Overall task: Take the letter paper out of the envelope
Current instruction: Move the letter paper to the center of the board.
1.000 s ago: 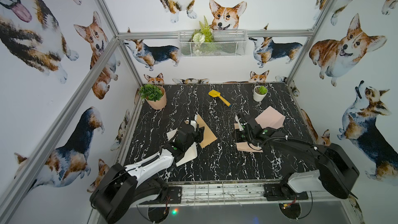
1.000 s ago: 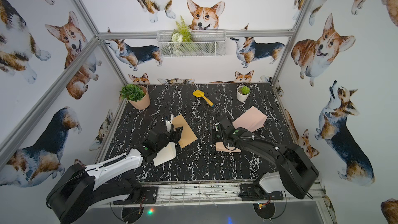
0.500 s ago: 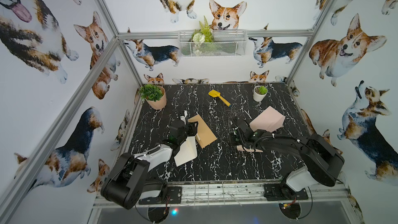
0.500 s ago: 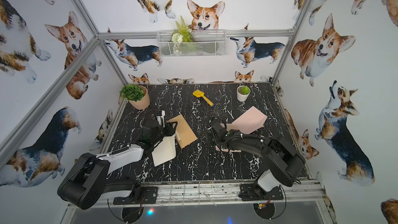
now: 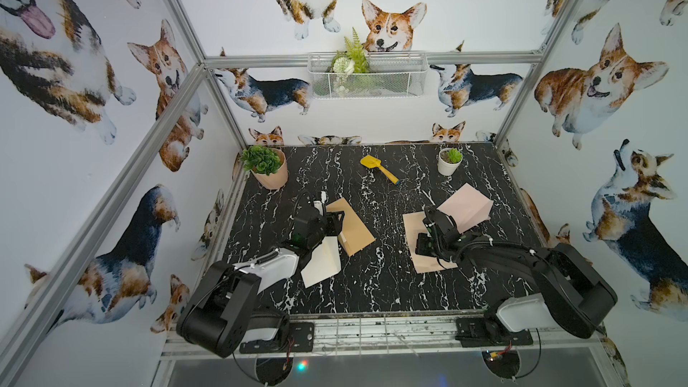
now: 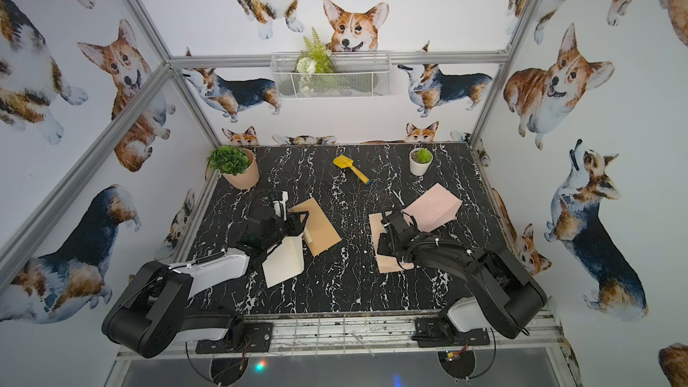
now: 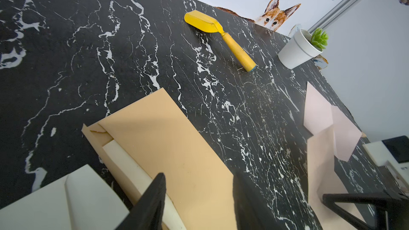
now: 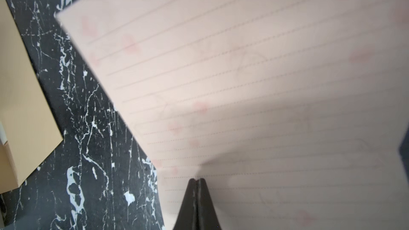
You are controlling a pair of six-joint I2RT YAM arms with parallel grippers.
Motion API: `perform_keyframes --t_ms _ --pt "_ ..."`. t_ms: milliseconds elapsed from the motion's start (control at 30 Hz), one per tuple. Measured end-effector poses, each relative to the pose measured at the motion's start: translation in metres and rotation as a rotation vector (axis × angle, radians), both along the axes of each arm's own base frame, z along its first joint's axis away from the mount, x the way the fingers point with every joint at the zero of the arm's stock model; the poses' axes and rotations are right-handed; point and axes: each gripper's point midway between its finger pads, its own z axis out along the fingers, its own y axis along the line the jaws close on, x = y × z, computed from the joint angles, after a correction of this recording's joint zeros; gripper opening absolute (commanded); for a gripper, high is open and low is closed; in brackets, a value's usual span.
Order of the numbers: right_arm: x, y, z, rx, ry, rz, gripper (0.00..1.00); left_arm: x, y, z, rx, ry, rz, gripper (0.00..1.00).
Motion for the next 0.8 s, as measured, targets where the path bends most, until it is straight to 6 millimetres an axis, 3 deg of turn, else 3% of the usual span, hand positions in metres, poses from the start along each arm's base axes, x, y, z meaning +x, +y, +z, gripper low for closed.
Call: perform_keyframes --t_ms 233,500,800 --pt "0.02 -0.038 -0.004 0.107 -0.009 -0.173 0.0 0.0 -0.005 0.002 -0.019 -0.007 -0.022 0.5" --pt "0.038 -0.074 -0.002 0.07 0.004 -0.26 0.0 0.0 -0.008 0.006 -0.035 -0.017 -0.035 0.49" --pt "0.087 -0.071 -0.003 0.048 -0.04 -0.222 0.0 -0.002 -0.009 0.007 -0.04 -0.021 -0.042 0.49"
